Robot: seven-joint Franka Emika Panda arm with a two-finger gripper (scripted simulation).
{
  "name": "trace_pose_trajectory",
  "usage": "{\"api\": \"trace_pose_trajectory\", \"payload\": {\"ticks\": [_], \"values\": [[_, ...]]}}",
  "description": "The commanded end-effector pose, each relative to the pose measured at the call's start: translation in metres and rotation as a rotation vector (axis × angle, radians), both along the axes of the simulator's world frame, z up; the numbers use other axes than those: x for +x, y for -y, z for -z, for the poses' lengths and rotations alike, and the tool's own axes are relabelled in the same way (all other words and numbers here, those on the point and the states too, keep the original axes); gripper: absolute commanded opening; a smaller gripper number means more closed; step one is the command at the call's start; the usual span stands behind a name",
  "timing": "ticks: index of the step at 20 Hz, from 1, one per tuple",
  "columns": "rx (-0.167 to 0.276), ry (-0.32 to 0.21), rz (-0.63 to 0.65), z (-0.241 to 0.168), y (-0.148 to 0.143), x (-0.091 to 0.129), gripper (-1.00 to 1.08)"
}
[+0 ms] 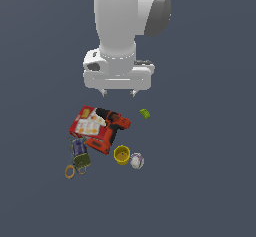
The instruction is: Pick up a designated object from a clutter of objects.
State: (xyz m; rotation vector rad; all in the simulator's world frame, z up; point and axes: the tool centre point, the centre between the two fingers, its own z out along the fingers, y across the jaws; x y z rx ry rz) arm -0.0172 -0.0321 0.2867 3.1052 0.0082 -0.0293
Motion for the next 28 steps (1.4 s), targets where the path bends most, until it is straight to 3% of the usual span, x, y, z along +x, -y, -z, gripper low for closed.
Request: {"api": "trace_pose_trajectory", "payload": {"ticks": [1,12,28], "values": [[-0.001,0.0,-0.029,0.013,-0.007,-0.001,1.0],[0.001,0.001,-0.234,0.101,-0.055,-0.026,1.0],[0.03,0.006,-0.535,0.206,-0.117,-0.102,1.0]]}}
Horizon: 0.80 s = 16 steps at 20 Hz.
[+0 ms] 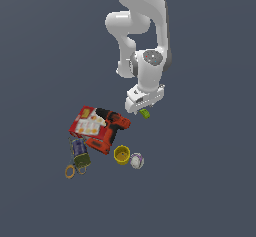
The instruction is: Pick up a designated object from a clutter of objects.
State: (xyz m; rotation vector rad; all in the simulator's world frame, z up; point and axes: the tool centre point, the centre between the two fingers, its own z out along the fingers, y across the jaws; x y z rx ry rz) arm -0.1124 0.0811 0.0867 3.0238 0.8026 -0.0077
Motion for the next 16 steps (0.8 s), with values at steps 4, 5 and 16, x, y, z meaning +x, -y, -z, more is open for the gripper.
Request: {"api": "trace_pose_trajectory", "payload": {"ticks": [4,5,16], "values": [[0.009,0.001,-0.06,0.017,-0.011,-0.019,1.0],[0.011,0.001,-0.067,0.019,-0.012,-0.022,1.0],[0.013,0.0,-0.084,0.027,-0.015,-0.028,1.0]]}}
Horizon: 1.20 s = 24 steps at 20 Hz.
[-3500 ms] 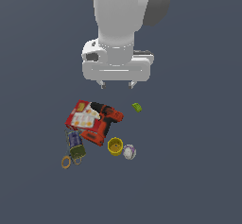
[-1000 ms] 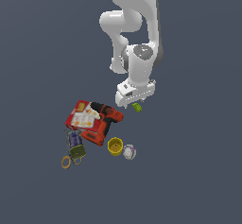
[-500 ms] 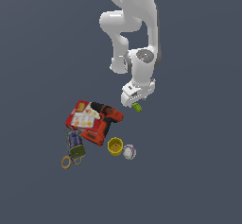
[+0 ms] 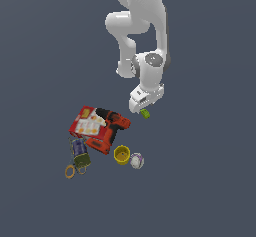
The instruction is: Pick up a designated object from a clutter of objects.
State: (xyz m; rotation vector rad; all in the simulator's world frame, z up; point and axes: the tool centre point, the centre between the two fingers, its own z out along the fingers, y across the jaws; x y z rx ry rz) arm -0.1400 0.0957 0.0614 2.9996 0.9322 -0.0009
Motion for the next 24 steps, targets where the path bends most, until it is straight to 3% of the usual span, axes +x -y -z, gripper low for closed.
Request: {"api": "trace_pose_trajectory", "payload": {"ticks": [1,18,19,24], "values": [[0.0,0.0,-0.001,0.004,0.0,0.0,1.0],[0.0,0.0,-0.003,0.049,0.0,-0.001,1.0],[0.0,0.0,-0.003,0.049,0.0,-0.001,-1.0],[0.0,0.0,-0.003,0.049,0.0,-0.001,-1.0]]}}
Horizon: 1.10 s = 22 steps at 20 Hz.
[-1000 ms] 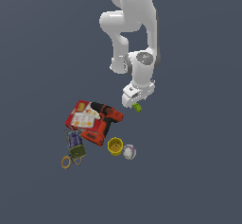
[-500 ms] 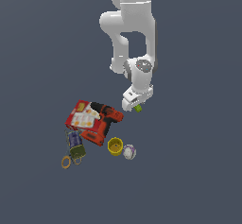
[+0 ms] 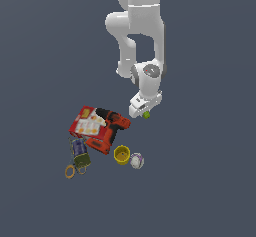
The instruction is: Pick up a designated object from a clutter of objects.
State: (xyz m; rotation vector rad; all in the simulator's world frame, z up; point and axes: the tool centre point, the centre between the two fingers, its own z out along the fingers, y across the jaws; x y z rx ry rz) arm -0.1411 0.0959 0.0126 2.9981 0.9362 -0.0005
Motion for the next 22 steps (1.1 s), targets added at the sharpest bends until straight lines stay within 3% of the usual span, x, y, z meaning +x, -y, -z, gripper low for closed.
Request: {"api": "trace_pose_trajectory", "payload": {"ticks": [1,12,22], "values": [[0.0,0.0,-0.001,0.0,0.0,0.0,-1.0],[0.0,0.0,0.0,-0.009,0.006,0.001,-1.0],[-0.001,0.0,0.0,-0.054,0.035,0.007,-1.0]]}}
